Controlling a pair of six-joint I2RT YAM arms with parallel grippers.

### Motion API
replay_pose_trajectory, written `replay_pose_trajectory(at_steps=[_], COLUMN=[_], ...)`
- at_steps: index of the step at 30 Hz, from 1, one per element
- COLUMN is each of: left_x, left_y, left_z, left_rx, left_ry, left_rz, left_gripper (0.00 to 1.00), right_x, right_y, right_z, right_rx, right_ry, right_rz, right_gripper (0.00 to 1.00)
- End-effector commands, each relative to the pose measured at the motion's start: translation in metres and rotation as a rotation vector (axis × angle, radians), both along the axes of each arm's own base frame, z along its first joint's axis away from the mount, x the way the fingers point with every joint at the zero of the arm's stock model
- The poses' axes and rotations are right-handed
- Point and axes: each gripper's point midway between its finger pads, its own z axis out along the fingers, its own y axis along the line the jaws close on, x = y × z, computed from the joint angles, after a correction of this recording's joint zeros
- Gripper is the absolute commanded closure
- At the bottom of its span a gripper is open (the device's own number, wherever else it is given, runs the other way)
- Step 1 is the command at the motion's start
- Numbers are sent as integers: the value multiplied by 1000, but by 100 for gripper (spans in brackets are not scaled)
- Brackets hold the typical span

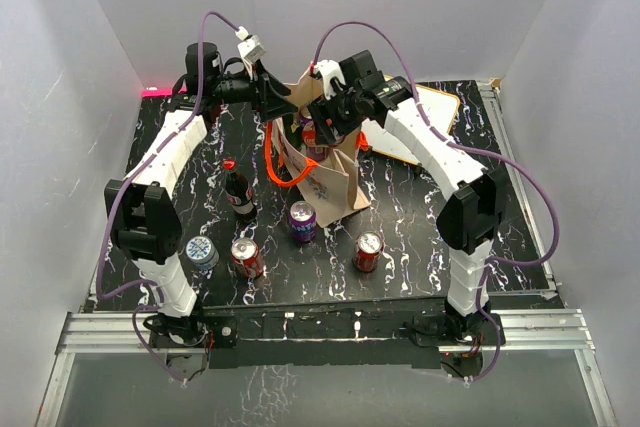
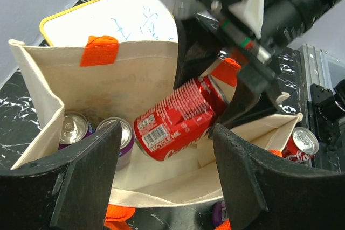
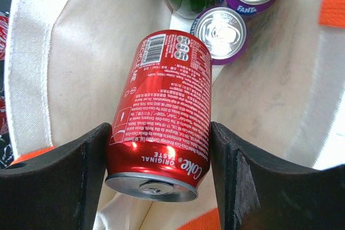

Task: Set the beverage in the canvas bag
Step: Place the drink in the canvas bag.

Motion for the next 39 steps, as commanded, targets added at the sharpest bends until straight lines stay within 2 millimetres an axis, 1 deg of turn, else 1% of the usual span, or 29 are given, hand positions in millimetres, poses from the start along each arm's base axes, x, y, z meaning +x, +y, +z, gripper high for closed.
replay_pose_trajectory(at_steps=[1, 4, 7, 10, 13, 15, 16, 19, 21, 25, 28, 31, 33, 36, 39], left_x=[-19, -19, -23, -26, -28, -30, -31, -23, -15, -8, -6, -8, -6, 3, 1], left_y=[-7, -16, -27, -35, -44, -50, -52, -57, -62, -71, -78, -87, -92, -97, -101], left_z=[22, 15, 7, 3, -2, -10, -17, -28, -29, -37, -41, -49, -49, -42, -40], left_rx=[-16, 7, 33, 41, 62, 97, 116, 172, 194, 236, 256, 275, 267, 216, 172], left_ry=[-96, -91, -86, -92, -113, -146, -133, -190, -251, -373, -420, -428, -428, -423, -440], left_rz=[-95, -133, -175, -201, -238, -274, -284, -287, -265, -250, -232, -249, -238, -181, -188], left_gripper=[34, 33, 32, 30, 26, 22, 21, 18, 15, 3, 3, 3, 3, 9, 15], right_x=[2, 2, 4, 8, 8, 7, 7, 2, -1, -4, -5, -6, -7, -8, -6], right_y=[-8, -11, -16, -23, -26, -27, -28, -27, -27, -28, -26, -24, -22, -22, -22], right_z=[115, 117, 119, 128, 138, 144, 146, 151, 151, 149, 149, 149, 150, 149, 149], right_rx=[177, 182, 186, 223, 254, 281, 290, 318, 323, 335, 354, 368, 375, 377, 379], right_ry=[-230, -223, -220, -213, -218, -213, -214, -206, -200, -188, -175, -170, -172, -167, -168], right_rz=[-40, -60, -77, -95, -99, -91, -90, -62, -49, -30, -15, -3, 8, 16, 17], right_gripper=[92, 92, 92, 92, 92, 92, 92, 92, 92, 92, 92, 92, 92, 92, 92])
